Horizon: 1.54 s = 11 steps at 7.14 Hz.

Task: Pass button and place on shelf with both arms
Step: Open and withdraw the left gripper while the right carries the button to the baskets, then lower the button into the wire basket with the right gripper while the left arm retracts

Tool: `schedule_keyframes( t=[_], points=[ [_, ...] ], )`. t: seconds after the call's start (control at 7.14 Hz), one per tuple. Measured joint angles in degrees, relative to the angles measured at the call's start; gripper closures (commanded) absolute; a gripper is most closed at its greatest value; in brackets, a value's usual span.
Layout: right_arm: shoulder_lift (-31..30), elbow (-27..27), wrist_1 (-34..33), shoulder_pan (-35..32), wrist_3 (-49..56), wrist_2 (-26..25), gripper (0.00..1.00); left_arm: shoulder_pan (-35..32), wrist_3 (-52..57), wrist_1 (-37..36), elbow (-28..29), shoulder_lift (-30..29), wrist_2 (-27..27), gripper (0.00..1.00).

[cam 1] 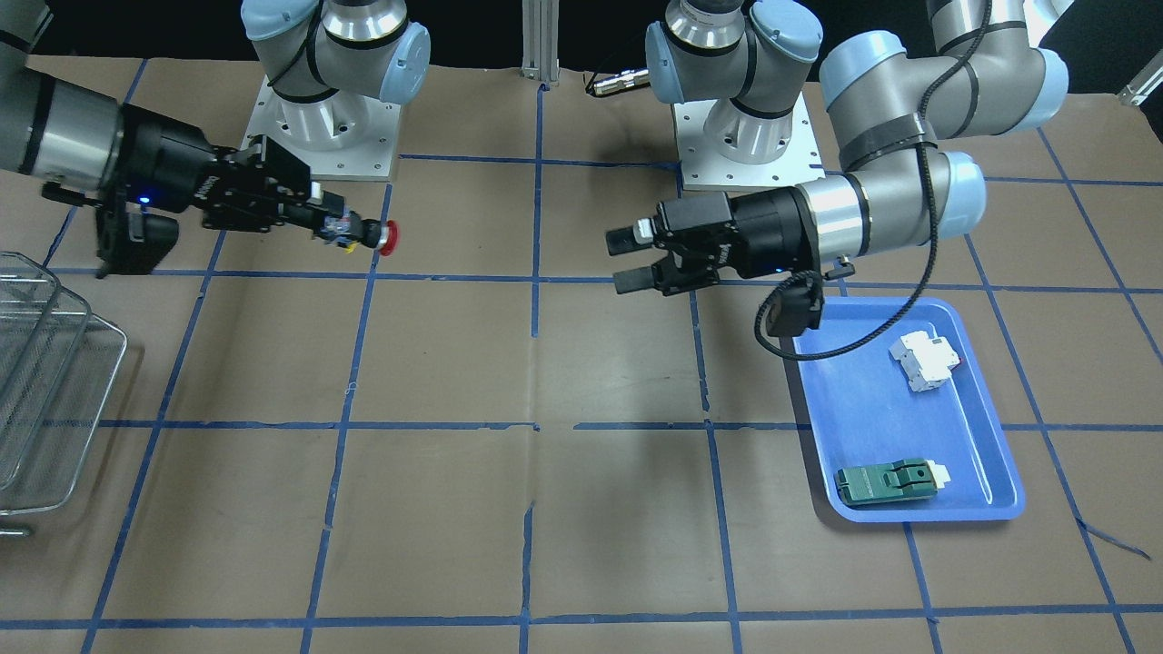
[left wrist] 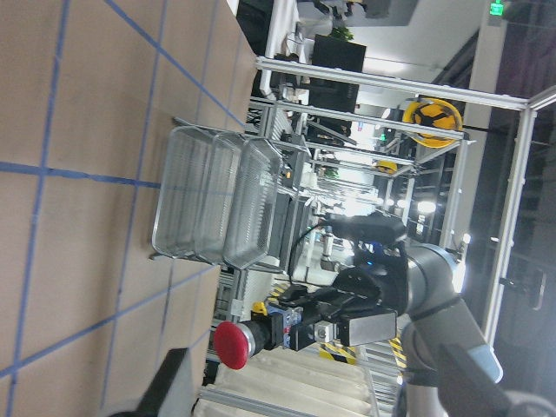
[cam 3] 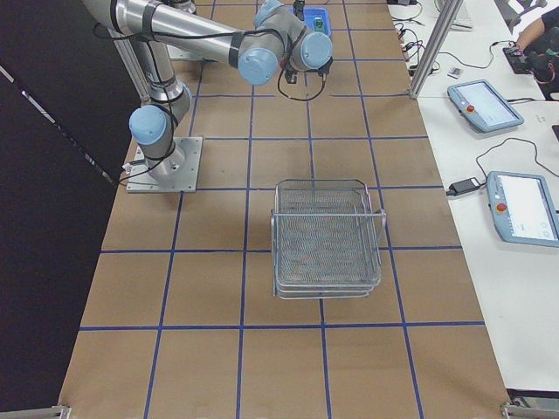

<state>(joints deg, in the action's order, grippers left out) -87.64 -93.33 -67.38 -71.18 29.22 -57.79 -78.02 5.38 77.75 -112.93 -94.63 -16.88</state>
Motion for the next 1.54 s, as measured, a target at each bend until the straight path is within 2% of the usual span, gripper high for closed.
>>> schedule_keyframes(
  t=[0.28, 0.56, 0.7, 0.84, 0.98, 1.12, 1.4, 1.54],
  points=[
    [0.6, 4.19, -5.72, 3.2, -0.09, -18.28, 0.93, 0.72, -3.72, -1.69, 3.39, -0.28, -14.4, 0.0],
    [1.92, 5.28, -13.37, 5.79, 6.4, -34.81, 0.93, -2.06, -7.91, -1.84, 8.55, 0.78, -27.12, 0.0],
    [3.09, 5.36, -18.17, 7.65, 11.92, -40.66, 0.92, -4.33, -8.5, -1.84, 11.25, 1.62, -34.93, 0.0],
    [5.18, 5.36, -23.71, 9.89, 17.45, -44.39, 0.92, -6.55, -8.72, -1.1, 14.39, 2.49, -43.53, 0.0],
    [7.74, 5.39, -27.93, 12.33, 21.54, -45.88, 0.88, -8.44, -8.78, 0.84, 17.43, 3.51, -52.09, 0.0],
    [9.59, 5.4, -30.01, 14.77, 23.92, -46.16, 0.65, -9.67, -8.7, 3.86, 20.06, 4.74, -59.73, 0.0],
    [11.41, 5.38, -31.82, 17.19, 27.82, -45.41, 0.0, -10.21, -8.38, 9.0, 21.8, 7.25, -70.39, 0.0],
    [11.97, 5.39, -32.41, 17.63, 28.91, -44.21, 0.0, -9.9, -8.25, 9.94, 21.64, 7.61, -72.53, 0.0]
  ],
)
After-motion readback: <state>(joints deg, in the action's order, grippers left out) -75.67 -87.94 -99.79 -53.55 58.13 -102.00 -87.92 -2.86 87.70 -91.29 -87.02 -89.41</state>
